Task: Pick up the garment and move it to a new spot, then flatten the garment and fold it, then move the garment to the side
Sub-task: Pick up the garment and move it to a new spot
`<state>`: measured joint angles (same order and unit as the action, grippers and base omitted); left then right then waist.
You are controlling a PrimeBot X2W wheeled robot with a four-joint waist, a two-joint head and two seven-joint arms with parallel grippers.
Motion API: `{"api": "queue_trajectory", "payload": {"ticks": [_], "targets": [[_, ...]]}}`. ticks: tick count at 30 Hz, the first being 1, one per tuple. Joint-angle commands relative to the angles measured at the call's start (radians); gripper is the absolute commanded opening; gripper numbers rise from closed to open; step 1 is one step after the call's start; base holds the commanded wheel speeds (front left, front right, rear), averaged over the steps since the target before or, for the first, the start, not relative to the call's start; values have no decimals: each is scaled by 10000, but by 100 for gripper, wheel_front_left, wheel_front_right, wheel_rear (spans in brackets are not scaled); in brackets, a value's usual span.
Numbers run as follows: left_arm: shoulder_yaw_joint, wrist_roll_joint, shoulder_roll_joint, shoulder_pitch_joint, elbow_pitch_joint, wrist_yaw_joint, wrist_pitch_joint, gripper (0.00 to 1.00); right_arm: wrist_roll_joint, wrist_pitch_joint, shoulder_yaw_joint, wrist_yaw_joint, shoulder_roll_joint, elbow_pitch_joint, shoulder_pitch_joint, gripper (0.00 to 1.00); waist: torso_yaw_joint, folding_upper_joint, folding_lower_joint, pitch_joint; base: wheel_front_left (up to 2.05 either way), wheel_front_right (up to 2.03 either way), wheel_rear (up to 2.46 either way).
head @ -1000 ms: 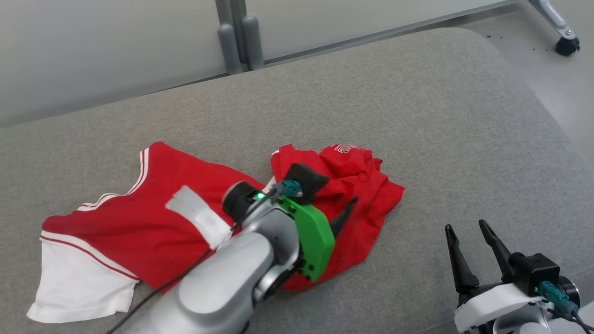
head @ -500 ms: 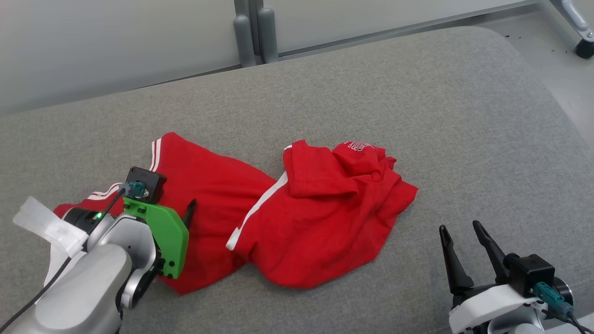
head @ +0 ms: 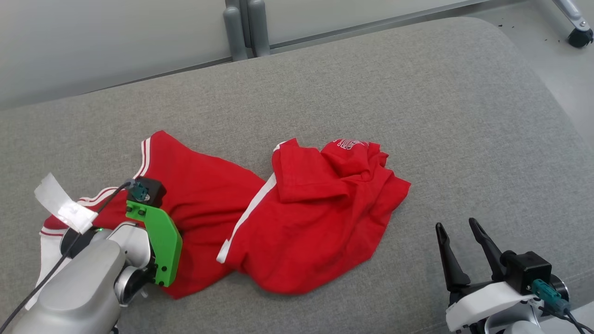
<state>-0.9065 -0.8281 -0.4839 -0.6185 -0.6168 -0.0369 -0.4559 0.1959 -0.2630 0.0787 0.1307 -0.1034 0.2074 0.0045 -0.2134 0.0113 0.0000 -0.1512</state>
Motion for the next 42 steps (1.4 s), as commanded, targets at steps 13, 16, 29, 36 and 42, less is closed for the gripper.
{"api": "queue_trajectory", "payload": {"ticks": [13,16,29,36,42], "targets": [[795,216,-899,-897,716,981,786,0,34,-26,-298,1,116,15,379,100,360,-113,0,390,0,0,0],[1199,221,-1648,-1065,1366,1312,868,0,25,-27,-315,1,130,13,406,100,433,-113,0,520,0,0,0],[2639,163,-4654,-684,3022,2764,834,0,94,-27,-250,1,301,80,500,100,424,-113,0,600,0,0,0],[3254,-67,-5955,-441,2252,3296,803,0,86,-26,-262,1,115,0,283,100,80,-113,0,343,0,0,0],[3432,291,-6900,-291,1734,3589,1048,0,115,-27,-398,1,138,8,246,100,-6,-113,0,-59,0,0,0]]}}
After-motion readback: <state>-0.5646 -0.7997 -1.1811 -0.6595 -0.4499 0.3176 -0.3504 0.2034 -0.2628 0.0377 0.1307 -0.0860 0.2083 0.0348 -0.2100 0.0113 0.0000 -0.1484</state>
